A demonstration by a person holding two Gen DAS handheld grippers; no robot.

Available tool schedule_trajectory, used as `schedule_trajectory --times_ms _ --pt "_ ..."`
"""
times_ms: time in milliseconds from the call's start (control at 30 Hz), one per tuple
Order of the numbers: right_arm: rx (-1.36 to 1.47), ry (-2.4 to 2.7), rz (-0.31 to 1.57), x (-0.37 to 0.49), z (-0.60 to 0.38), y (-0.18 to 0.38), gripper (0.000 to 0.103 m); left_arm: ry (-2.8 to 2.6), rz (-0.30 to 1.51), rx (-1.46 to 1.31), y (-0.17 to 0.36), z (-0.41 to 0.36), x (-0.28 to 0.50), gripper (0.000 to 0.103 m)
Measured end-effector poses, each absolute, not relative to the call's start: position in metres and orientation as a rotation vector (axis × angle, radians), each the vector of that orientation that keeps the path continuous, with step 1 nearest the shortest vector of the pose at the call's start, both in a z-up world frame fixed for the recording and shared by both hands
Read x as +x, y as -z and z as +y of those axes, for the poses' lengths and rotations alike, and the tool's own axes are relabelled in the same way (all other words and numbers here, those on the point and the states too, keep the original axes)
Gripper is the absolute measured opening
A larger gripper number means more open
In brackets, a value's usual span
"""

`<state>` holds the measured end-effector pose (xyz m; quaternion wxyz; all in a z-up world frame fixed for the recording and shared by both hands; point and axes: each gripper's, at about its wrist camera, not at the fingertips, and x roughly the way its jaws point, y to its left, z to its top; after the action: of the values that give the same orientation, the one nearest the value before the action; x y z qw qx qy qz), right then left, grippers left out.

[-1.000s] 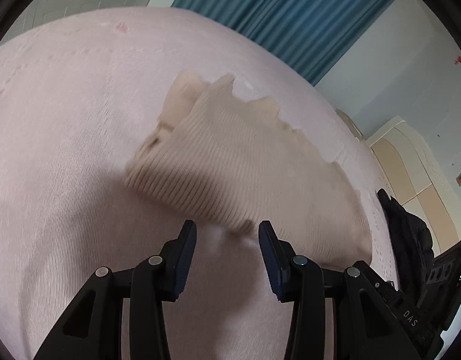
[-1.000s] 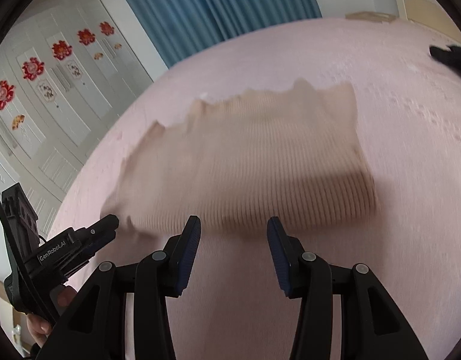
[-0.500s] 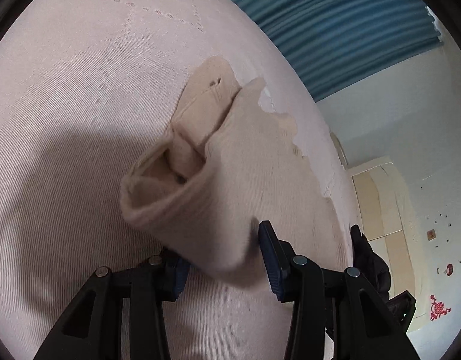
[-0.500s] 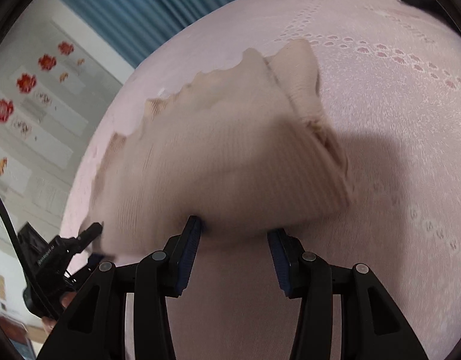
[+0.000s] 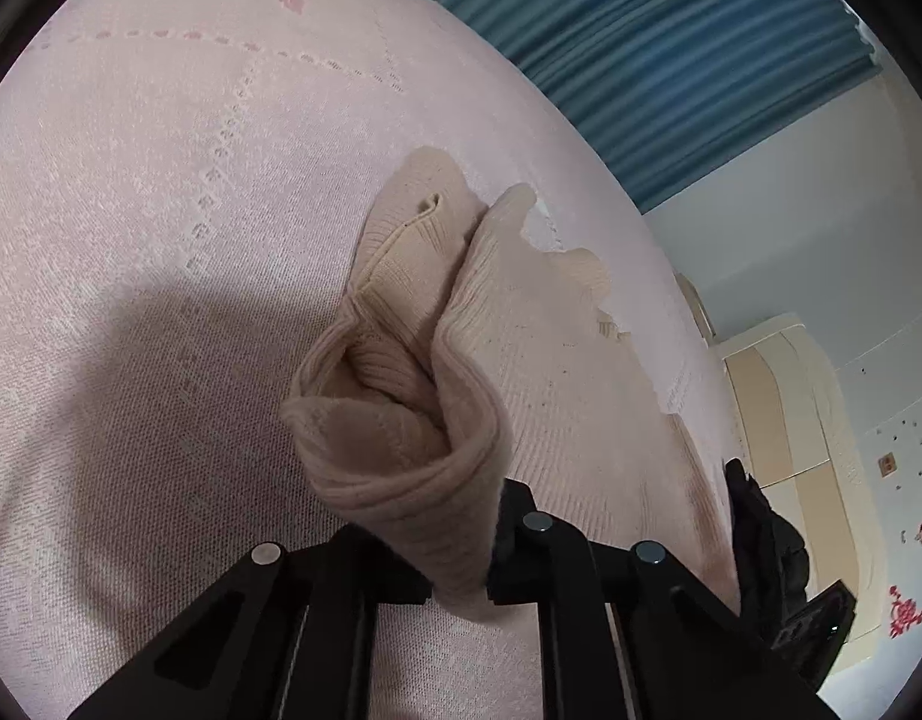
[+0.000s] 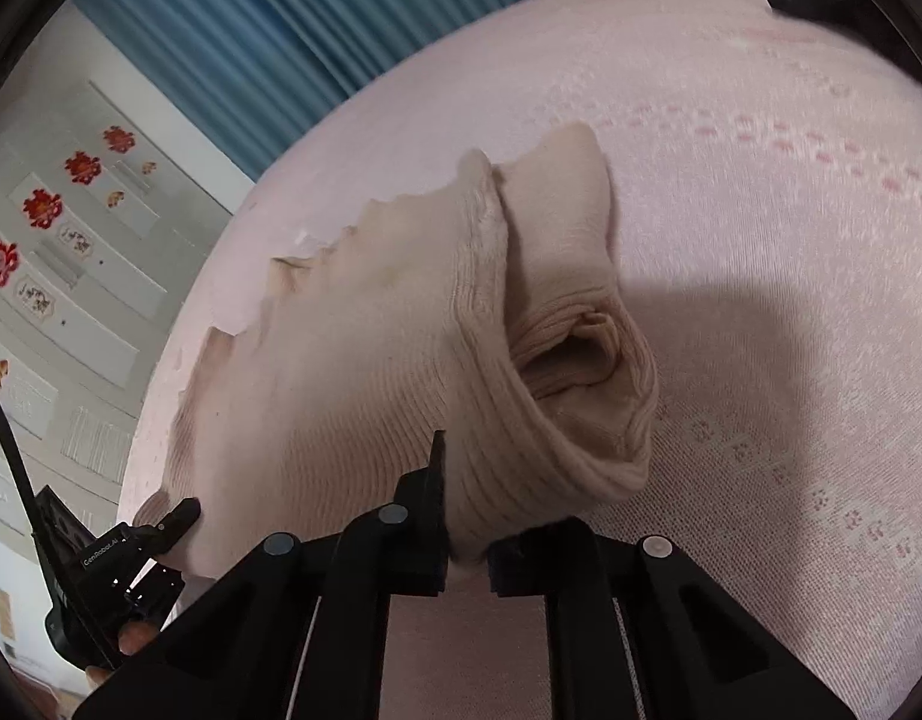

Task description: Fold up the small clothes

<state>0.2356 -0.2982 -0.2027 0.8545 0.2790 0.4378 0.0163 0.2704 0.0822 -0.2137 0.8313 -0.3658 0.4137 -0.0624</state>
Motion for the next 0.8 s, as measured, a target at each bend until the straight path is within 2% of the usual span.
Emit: schedule_trajectory --times_ms 333,700,800 --pt "0.602 -0.109 0.85 0.202 -0.31 0.184 0.008 0.129 0.857 -0.665 0.196 0.077 0.22 0.01" --pt "0.525 -0.165 0.91 0.106 -0.316 0.175 0.008 0.153 0.889 -0.594 0.19 0.073 0.116 0.01" --pt "0.525 -0.158 0.933 0.083 -0.32 0.176 0.01 0.147 0.917 -0.578 0.193 0.074 0.095 0.015"
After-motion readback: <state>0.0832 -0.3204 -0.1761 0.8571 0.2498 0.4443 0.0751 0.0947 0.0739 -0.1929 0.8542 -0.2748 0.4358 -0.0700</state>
